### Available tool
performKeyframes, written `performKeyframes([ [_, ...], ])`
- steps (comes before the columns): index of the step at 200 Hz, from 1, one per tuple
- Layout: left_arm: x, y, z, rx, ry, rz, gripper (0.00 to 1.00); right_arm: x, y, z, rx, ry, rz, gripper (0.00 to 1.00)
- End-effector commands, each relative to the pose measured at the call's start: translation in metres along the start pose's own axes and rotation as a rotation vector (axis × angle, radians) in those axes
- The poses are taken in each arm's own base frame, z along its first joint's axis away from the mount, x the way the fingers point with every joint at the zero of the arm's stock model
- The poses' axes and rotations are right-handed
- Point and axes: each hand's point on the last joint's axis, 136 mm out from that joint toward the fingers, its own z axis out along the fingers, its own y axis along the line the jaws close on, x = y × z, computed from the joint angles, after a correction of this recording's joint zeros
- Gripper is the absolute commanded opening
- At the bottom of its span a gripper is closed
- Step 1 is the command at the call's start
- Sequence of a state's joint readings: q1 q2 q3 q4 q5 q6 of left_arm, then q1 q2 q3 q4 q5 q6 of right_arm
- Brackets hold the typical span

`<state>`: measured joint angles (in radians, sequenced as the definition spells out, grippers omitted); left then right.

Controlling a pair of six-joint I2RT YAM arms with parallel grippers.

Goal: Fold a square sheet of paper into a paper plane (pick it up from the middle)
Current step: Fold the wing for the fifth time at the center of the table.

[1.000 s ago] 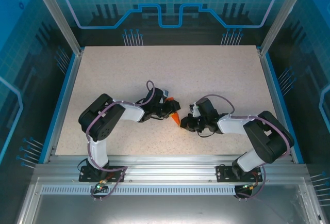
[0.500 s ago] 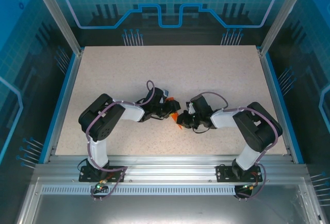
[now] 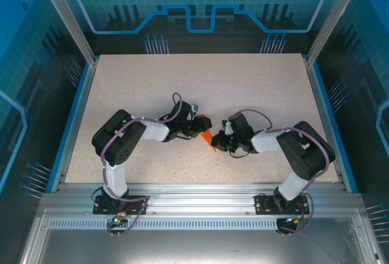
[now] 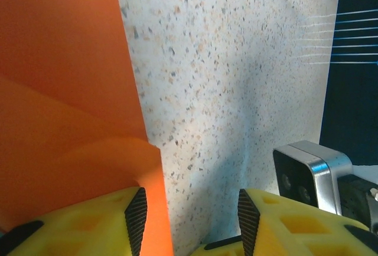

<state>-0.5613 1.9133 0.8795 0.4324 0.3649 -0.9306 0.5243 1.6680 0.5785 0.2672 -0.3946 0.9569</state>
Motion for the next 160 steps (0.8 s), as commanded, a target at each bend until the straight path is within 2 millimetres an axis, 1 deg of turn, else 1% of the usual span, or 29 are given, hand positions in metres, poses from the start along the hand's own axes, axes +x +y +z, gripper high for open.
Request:
performKeyframes([
  [1, -0.026, 0.010, 0.000, 0.000, -0.046, 0.059, 0.51, 0.027, -0.062, -0.006, 0.202, 0.077, 0.091, 0.04],
  [21, -0.038, 0.011, 0.000, 0.006, -0.054, 0.090, 0.52, 0.029, -0.067, -0.007, 0.207, 0.086, 0.094, 0.04],
  [42, -0.050, 0.016, -0.001, 0.011, -0.060, 0.111, 0.53, 0.030, -0.066, -0.008, 0.200, 0.100, 0.088, 0.03],
  [59, -0.062, 0.020, -0.005, 0.017, -0.070, 0.111, 0.54, 0.031, -0.066, -0.009, 0.200, 0.108, 0.083, 0.03],
  [82, -0.079, 0.032, -0.012, 0.008, -0.088, 0.100, 0.55, 0.032, -0.064, -0.009, 0.191, 0.117, 0.076, 0.03],
  [99, -0.093, 0.034, -0.019, 0.023, -0.099, 0.097, 0.56, 0.031, -0.061, -0.009, 0.181, 0.122, 0.070, 0.03],
  [115, -0.106, 0.027, -0.028, 0.048, -0.105, 0.099, 0.57, 0.030, -0.056, -0.008, 0.164, 0.128, 0.061, 0.03],
  [133, -0.117, 0.010, -0.043, 0.055, -0.124, 0.125, 0.58, 0.027, -0.050, -0.008, 0.147, 0.128, 0.051, 0.04],
  [148, -0.120, -0.005, -0.058, 0.038, -0.136, 0.153, 0.58, 0.023, -0.044, -0.007, 0.129, 0.128, 0.042, 0.04],
  [160, -0.119, -0.017, -0.073, 0.036, -0.149, 0.163, 0.58, 0.021, -0.039, -0.006, 0.113, 0.128, 0.034, 0.04],
])
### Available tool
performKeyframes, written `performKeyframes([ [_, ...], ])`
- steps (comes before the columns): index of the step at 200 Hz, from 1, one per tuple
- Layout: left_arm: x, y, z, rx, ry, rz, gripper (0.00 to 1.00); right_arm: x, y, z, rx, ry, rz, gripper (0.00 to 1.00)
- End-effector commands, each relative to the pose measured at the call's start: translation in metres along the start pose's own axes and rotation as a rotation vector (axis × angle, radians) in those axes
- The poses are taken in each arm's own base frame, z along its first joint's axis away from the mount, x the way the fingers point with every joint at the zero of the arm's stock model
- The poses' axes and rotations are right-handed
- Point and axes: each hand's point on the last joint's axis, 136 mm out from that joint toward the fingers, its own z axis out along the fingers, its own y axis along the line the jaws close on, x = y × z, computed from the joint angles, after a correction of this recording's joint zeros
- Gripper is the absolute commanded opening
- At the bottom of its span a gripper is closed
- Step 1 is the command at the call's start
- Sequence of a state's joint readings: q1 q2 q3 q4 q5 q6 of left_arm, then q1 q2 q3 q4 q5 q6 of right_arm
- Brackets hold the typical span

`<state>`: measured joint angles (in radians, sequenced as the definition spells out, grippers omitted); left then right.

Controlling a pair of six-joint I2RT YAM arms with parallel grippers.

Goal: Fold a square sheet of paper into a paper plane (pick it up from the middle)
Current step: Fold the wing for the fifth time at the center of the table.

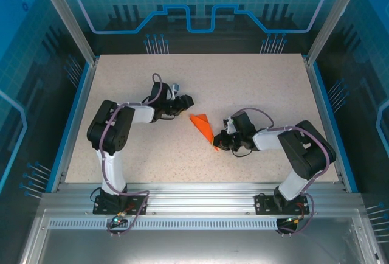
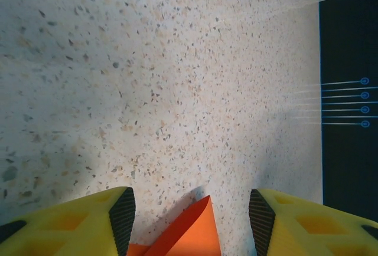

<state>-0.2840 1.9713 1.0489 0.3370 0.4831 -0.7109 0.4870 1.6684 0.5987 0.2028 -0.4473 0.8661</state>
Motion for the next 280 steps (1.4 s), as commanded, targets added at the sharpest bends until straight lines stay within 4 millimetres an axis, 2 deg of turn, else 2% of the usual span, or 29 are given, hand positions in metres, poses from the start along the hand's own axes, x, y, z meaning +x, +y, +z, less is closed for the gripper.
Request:
performKeyframes([
  [1, -0.009, -0.042, -0.030, 0.024, -0.013, 0.087, 0.58, 0.023, -0.033, 0.000, 0.111, 0.092, 0.077, 0.04],
  [30, 0.008, -0.055, -0.063, 0.005, -0.044, 0.062, 0.58, 0.018, -0.024, -0.001, 0.093, 0.093, 0.064, 0.05],
  [58, 0.047, -0.055, -0.088, -0.041, -0.065, 0.066, 0.57, 0.019, -0.022, -0.005, 0.101, 0.090, 0.056, 0.04],
  [74, 0.071, -0.053, -0.095, -0.050, -0.066, 0.048, 0.56, 0.022, -0.023, -0.008, 0.105, 0.082, 0.043, 0.05],
  [92, 0.088, -0.051, -0.095, -0.052, -0.070, 0.033, 0.56, 0.025, -0.025, -0.010, 0.104, 0.081, 0.034, 0.04],
  [113, 0.100, -0.060, -0.085, -0.037, -0.042, 0.041, 0.54, 0.031, -0.031, -0.010, 0.098, 0.077, 0.048, 0.05],
  [128, 0.103, -0.075, -0.073, -0.018, -0.024, 0.071, 0.52, 0.032, -0.034, -0.010, 0.109, 0.070, 0.044, 0.05],
  [151, 0.107, -0.088, -0.041, 0.009, 0.031, 0.092, 0.50, 0.032, -0.037, -0.006, 0.114, 0.075, 0.049, 0.05],
  [167, 0.107, -0.088, -0.020, 0.028, 0.065, 0.079, 0.48, 0.030, -0.036, -0.005, 0.114, 0.073, 0.051, 0.05],
  [191, 0.109, -0.076, 0.001, 0.008, 0.089, 0.066, 0.49, 0.026, -0.034, -0.002, 0.118, 0.084, 0.051, 0.05],
  [238, 0.105, -0.049, 0.029, -0.041, 0.104, 0.065, 0.49, 0.023, -0.033, 0.000, 0.128, 0.090, 0.057, 0.05],
  [255, 0.099, -0.034, 0.032, -0.066, 0.092, 0.051, 0.49, 0.023, -0.037, -0.001, 0.146, 0.092, 0.060, 0.04],
  [280, 0.085, -0.010, 0.025, -0.088, 0.061, 0.021, 0.49, 0.027, -0.043, -0.001, 0.163, 0.112, 0.064, 0.04],
])
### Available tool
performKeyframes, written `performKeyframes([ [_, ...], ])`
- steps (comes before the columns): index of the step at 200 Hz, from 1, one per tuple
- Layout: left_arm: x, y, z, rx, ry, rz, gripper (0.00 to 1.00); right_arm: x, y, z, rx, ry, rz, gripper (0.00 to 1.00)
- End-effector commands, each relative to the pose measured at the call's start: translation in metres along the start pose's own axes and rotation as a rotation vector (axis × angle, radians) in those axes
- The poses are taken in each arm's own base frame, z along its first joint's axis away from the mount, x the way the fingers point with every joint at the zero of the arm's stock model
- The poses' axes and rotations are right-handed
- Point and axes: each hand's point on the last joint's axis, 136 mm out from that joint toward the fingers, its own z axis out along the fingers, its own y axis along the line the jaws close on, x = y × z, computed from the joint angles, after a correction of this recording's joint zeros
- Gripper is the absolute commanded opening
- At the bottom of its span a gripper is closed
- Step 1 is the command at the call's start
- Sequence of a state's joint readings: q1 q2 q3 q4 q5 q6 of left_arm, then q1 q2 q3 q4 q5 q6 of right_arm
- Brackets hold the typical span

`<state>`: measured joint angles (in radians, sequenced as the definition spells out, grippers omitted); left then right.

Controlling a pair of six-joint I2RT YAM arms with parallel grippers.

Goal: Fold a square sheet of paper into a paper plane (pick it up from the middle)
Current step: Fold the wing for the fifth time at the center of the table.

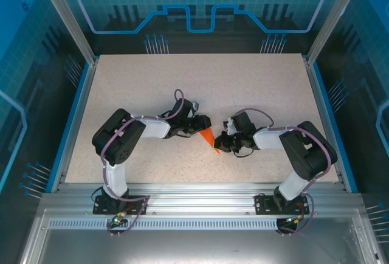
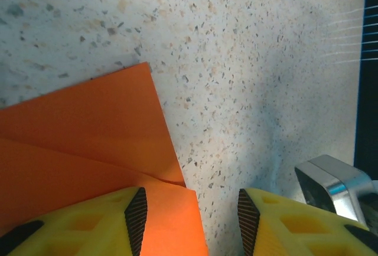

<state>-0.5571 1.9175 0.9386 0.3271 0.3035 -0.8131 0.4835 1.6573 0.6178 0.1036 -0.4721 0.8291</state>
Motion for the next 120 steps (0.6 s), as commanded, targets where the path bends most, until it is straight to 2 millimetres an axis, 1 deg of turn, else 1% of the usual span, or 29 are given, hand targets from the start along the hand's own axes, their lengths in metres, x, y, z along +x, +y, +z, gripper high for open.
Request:
performKeyframes([
  [1, -0.022, 0.020, -0.004, -0.004, -0.052, -0.008, 0.49, 0.017, -0.040, 0.004, 0.138, 0.057, 0.066, 0.04],
  [41, -0.043, 0.047, -0.017, -0.034, -0.075, -0.014, 0.50, 0.018, -0.041, 0.004, 0.148, 0.074, 0.053, 0.03],
  [59, -0.051, 0.052, -0.022, -0.025, -0.079, -0.031, 0.50, 0.017, -0.038, 0.004, 0.136, 0.077, 0.053, 0.04],
  [83, -0.059, 0.042, -0.034, -0.007, -0.086, -0.013, 0.50, 0.014, -0.031, 0.003, 0.117, 0.071, 0.045, 0.04],
  [105, -0.066, 0.024, -0.050, 0.008, -0.108, 0.008, 0.52, 0.011, -0.022, 0.001, 0.095, 0.065, 0.033, 0.05],
  [120, -0.069, 0.017, -0.061, -0.003, -0.124, 0.002, 0.54, 0.008, -0.014, -0.001, 0.073, 0.059, 0.016, 0.05],
])
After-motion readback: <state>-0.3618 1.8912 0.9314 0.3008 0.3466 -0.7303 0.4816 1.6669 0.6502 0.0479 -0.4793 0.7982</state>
